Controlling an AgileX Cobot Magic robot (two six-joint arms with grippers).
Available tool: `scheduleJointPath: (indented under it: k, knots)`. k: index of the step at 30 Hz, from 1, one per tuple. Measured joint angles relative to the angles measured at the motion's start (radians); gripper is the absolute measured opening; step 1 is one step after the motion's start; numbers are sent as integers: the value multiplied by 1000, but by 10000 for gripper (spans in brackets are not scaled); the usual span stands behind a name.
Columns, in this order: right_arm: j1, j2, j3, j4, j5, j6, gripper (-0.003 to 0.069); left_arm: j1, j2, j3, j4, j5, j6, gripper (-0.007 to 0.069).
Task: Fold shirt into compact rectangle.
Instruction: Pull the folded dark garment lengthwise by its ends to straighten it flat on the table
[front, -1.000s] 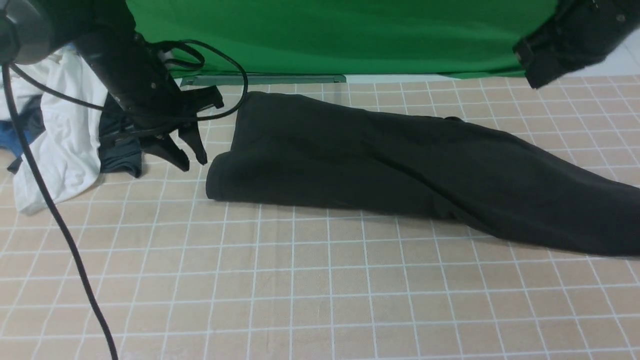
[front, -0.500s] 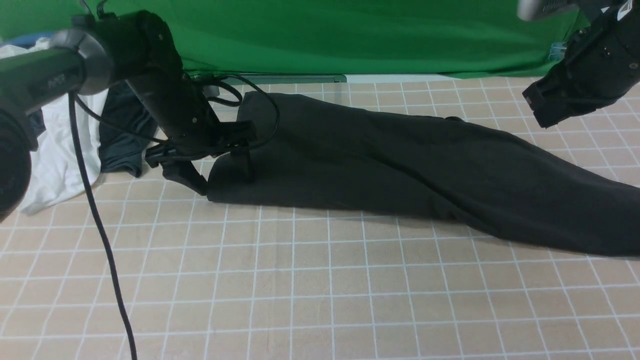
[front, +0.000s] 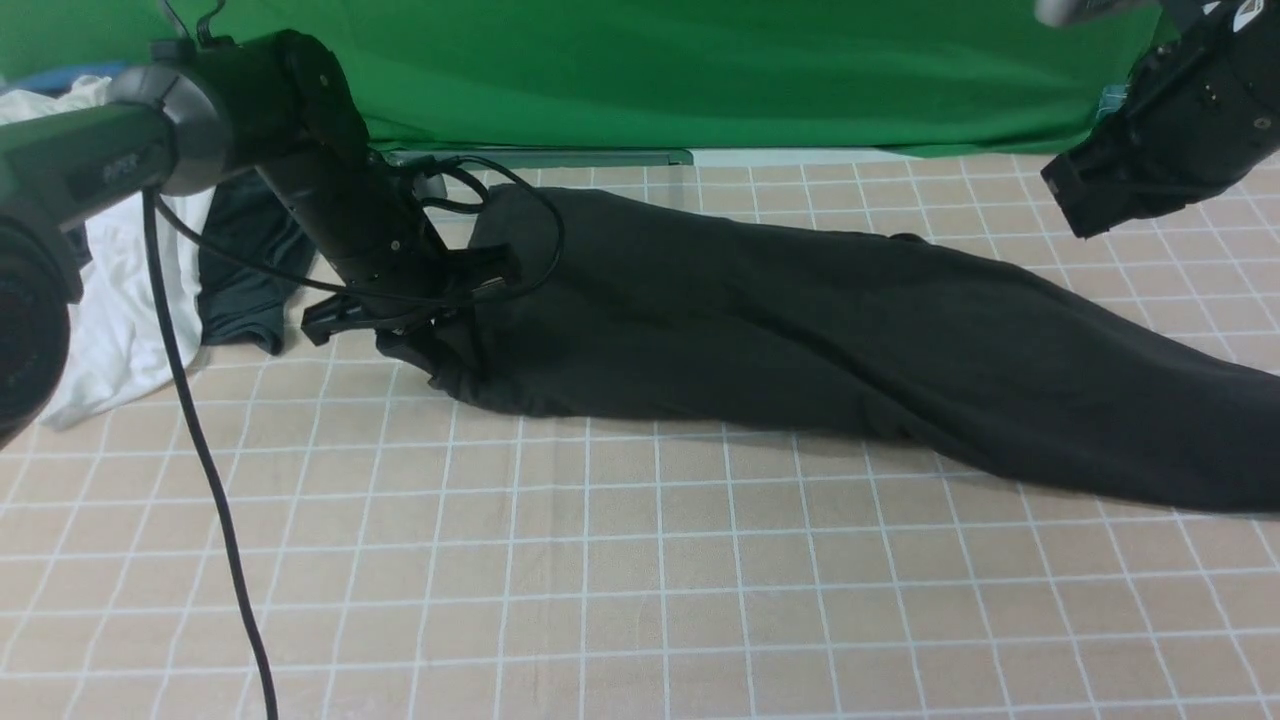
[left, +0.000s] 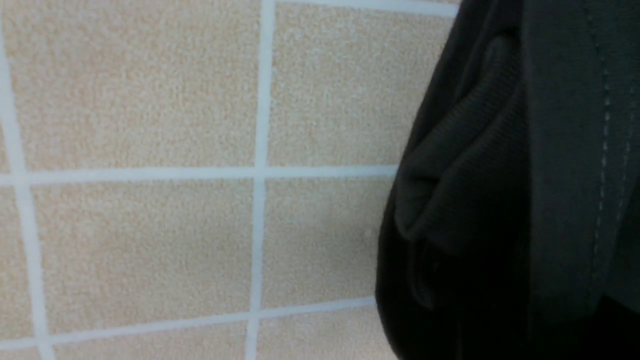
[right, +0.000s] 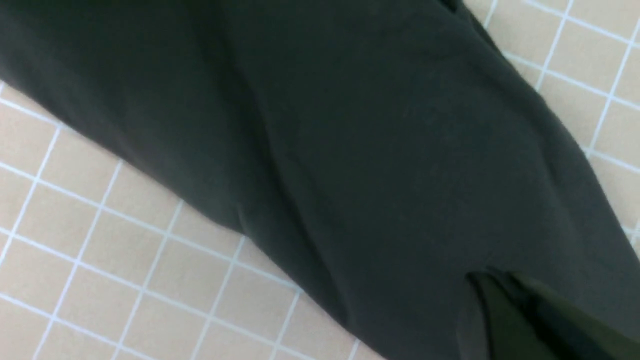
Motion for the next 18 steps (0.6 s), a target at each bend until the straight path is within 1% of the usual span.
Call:
scheduleJointPath:
  k: [2, 4, 6, 8, 12, 15, 16, 18]
  knots:
    - [-23, 0, 0, 0, 9, 0, 27, 0, -3, 3, 9, 50, 0, 87]
    - [-42, 0, 0, 0, 31, 0, 27, 0, -13, 21, 27, 60, -10, 87]
    - [-66, 0, 0, -3, 91, 0, 27, 0, -37, 60, 41, 60, -21, 87]
    - [-92, -3, 5, -4, 146, 1, 27, 0, -81, 123, 62, 60, -29, 87]
    - [-132, -60, 75, -5, 166, 1, 27, 0, -206, 285, 112, 66, -37, 87]
    - [-149, -99, 130, -5, 171, 0, 27, 0, -280, 396, 126, 71, -39, 87]
    - [-166, -127, 182, -5, 162, 0, 27, 0, -316, 466, 131, 75, -41, 87]
    - [-190, -153, 250, -5, 125, 8, 28, 0, -346, 534, 142, 79, -38, 87]
